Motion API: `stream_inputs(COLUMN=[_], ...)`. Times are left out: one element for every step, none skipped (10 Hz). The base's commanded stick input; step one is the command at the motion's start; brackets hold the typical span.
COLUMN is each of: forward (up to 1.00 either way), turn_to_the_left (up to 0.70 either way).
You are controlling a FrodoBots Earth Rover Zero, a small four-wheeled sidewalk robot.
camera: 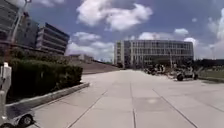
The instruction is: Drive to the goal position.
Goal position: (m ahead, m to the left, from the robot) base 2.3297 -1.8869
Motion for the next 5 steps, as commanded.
stream_inputs(forward=[0.5,0.5,0.5,0.5,0.5], turn_to_the_left=[0.0,0.0,0.0,0.0,0.0])
